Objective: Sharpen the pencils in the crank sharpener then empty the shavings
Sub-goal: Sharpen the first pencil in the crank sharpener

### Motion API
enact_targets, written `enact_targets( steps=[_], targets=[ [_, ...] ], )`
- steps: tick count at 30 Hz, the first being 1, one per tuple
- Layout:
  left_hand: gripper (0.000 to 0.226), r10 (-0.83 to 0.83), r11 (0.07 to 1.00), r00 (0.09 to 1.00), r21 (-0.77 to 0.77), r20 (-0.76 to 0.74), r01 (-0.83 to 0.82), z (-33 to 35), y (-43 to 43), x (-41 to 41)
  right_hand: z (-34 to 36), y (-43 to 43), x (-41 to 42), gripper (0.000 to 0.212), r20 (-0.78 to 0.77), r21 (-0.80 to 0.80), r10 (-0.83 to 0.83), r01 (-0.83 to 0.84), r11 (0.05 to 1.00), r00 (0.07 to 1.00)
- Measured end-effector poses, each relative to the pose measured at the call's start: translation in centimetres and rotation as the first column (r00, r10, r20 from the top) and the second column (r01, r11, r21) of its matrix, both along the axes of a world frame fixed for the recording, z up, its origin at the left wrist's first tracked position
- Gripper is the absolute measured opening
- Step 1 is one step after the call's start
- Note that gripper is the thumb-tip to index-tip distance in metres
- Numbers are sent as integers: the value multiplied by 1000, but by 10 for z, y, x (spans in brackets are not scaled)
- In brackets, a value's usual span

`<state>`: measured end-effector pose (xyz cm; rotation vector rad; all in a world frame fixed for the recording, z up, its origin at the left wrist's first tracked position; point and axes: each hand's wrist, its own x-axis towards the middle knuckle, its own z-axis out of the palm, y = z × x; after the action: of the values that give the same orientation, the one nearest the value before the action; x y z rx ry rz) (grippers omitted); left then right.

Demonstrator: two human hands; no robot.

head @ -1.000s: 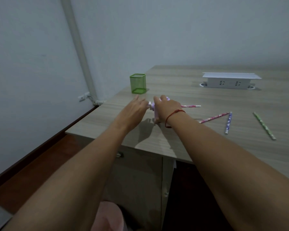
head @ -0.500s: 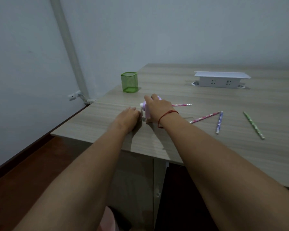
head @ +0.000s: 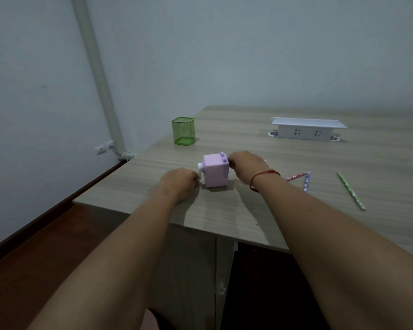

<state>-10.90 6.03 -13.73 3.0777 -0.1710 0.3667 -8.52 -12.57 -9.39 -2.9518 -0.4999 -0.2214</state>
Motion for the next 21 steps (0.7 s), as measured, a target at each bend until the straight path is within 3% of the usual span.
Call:
enact_targets(
  steps=[2, 6, 12, 21],
  targets=[
    [32, 12, 999, 997, -33, 79, -10, 7, 2, -4, 4, 3, -2, 28, 3, -30, 8, -8, 1000, 1000],
    [32, 98, 953, 969, -301, 227, -26, 23, -7, -2, -1, 4, -3, 29, 37, -59, 40, -38, 998, 999],
    [34, 48, 800, 985, -597, 164, 61, 14, -40, 0, -6, 0, -11, 29, 69, -49, 79, -76, 996, 995],
    [34, 66, 786, 989, -617, 135, 31, 17, -43, 3, 0, -13, -14, 28, 183, -235, 94, -49, 971, 979]
  ],
)
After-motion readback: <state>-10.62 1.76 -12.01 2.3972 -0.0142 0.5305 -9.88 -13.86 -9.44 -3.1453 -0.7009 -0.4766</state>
